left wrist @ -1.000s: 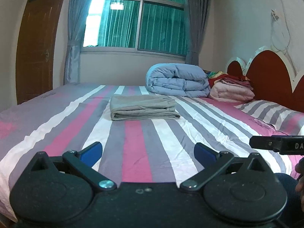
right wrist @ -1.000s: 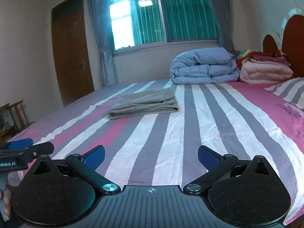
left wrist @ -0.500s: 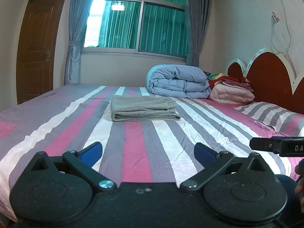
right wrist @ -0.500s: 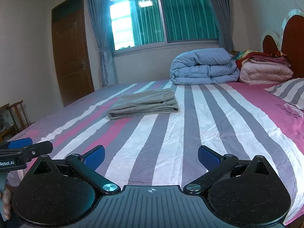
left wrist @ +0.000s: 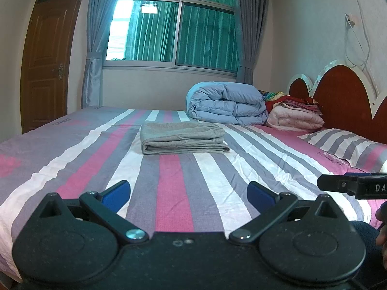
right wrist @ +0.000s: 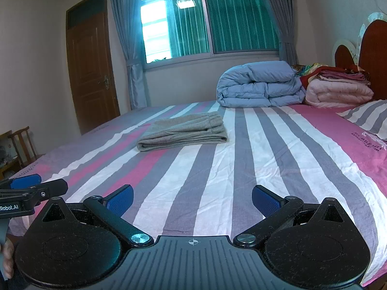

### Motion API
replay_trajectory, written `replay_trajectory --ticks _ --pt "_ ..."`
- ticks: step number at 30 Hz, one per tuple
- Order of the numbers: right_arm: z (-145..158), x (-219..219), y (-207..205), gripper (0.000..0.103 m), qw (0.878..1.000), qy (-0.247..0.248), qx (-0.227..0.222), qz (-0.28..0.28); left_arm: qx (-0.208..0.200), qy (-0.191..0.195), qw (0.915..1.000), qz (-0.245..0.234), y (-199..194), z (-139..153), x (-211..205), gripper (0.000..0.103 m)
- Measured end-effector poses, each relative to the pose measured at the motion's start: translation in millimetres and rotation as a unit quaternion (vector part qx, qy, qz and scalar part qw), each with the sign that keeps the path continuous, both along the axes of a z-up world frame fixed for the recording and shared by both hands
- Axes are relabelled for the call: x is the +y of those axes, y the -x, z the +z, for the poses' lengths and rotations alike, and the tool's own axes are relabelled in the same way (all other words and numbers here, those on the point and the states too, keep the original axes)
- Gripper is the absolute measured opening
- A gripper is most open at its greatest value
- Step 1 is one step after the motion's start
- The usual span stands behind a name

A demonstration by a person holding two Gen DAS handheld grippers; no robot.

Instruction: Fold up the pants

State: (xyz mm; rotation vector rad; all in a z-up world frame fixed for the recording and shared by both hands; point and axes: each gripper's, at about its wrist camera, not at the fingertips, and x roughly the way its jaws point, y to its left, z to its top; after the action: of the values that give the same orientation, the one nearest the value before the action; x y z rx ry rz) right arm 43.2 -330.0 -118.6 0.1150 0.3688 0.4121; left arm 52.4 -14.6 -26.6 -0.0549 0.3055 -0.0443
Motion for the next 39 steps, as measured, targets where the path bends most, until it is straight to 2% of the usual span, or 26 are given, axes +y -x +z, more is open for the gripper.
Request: replay_trajectory --ticks 39 --pt "0.9 -4.8 0.3 0.103 1.0 0.002 0.0 0.003 -0.008 0.0 1.0 -0.002 1.5 1.2 6.3 0.097"
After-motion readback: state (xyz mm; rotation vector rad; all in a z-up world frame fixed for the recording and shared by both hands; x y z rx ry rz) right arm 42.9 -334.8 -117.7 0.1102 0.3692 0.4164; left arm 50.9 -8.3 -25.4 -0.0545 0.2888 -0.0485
